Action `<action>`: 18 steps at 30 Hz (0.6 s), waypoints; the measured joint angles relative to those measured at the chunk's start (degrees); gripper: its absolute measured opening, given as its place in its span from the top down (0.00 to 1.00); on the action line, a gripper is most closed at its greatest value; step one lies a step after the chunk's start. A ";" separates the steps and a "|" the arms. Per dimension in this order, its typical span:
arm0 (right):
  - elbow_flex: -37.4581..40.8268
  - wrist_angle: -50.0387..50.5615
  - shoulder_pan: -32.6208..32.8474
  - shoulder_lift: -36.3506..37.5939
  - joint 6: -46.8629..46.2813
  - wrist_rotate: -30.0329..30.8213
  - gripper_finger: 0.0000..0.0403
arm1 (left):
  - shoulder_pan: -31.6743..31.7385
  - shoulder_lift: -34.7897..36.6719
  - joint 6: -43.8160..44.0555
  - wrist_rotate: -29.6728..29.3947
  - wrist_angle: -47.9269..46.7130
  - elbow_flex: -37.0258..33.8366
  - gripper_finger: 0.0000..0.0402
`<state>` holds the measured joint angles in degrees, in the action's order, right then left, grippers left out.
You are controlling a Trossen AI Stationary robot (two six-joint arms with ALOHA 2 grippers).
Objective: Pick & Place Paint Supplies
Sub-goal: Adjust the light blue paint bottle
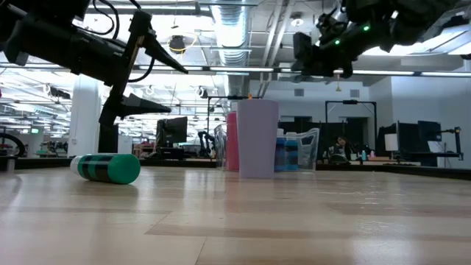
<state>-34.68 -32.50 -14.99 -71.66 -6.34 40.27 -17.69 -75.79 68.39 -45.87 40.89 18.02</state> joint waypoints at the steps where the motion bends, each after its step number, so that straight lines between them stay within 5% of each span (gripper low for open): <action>1: -0.01 2.57 0.06 1.26 -1.05 -0.41 0.60 | 0.00 0.00 0.01 0.42 0.66 0.00 0.16; 11: -0.27 24.68 0.05 6.91 -15.68 -14.89 0.65 | 1.77 1.38 2.88 0.87 7.81 0.02 0.16; 18: -8.06 40.53 -0.12 5.46 -16.92 -21.33 0.67 | 6.74 6.15 0.26 6.56 9.43 0.07 0.16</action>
<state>-42.73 8.03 -15.11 -66.20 -23.26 18.94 -10.95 -69.64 68.65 -39.31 50.32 18.09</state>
